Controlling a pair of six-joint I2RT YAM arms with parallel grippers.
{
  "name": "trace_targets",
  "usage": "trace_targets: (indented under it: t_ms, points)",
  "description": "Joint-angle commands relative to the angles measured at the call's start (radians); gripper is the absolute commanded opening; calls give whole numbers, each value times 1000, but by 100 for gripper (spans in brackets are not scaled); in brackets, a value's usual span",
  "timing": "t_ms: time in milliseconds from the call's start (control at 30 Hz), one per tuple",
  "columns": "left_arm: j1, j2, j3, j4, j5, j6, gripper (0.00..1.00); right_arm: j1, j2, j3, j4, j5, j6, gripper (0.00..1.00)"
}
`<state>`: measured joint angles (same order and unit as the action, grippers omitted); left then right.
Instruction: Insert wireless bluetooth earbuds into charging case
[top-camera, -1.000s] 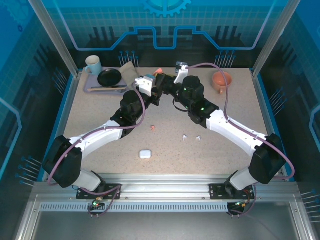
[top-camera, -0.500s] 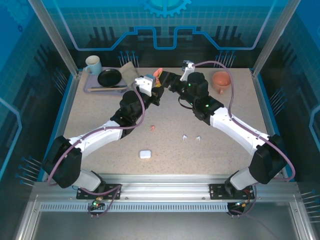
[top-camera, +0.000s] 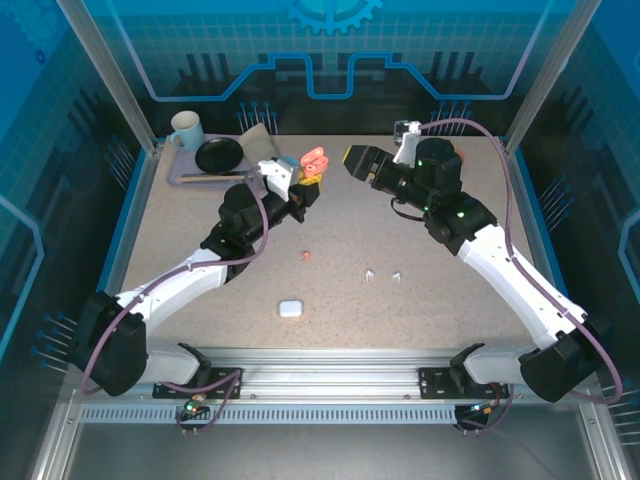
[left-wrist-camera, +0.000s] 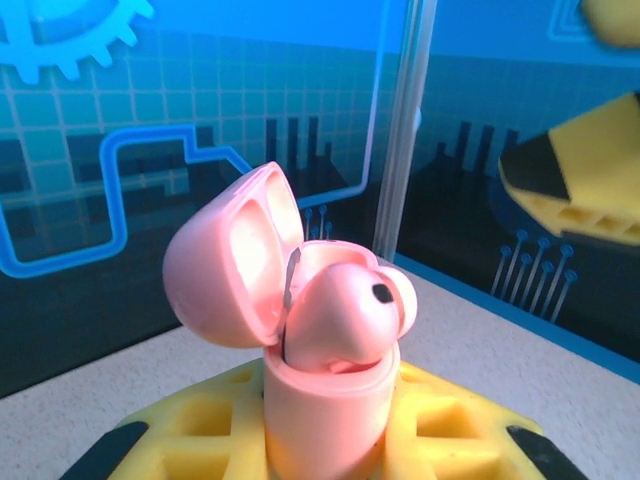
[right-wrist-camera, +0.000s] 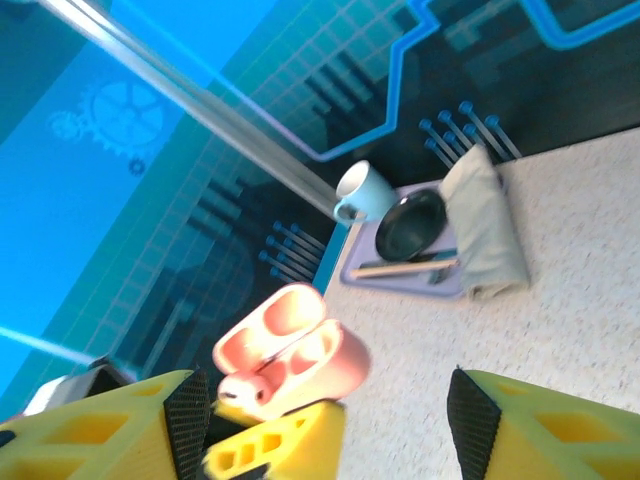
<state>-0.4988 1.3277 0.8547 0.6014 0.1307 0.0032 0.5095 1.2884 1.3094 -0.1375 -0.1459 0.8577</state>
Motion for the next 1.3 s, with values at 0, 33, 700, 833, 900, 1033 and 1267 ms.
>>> trace_targets:
  t_ms: [0, 33, 700, 833, 900, 1033, 1267]
  points:
    - [22, -38, -20, -30, 138, 28, 0, -5, -6, 36, -83, -166, 41, 67]
    - [29, -39, -20, -41, 154, 29, 0, 0, -2, 36, -75, -193, 51, 67]
    - [49, -8, -8, -85, 247, 24, 0, 161, 131, 112, -22, -222, 79, 67]
    - [48, -10, -8, -86, 251, 25, 0, 155, 144, 117, -27, -208, 70, 67]
    - [48, -12, -8, -90, 255, 25, 0, 149, 147, 116, -25, -203, 71, 67]
    - [49, -14, -11, -91, 257, 24, 0, 134, 155, 116, -28, -197, 70, 67]
    - [48, -18, -12, -81, 259, 16, 0, 102, 162, 97, -35, -183, 72, 66]
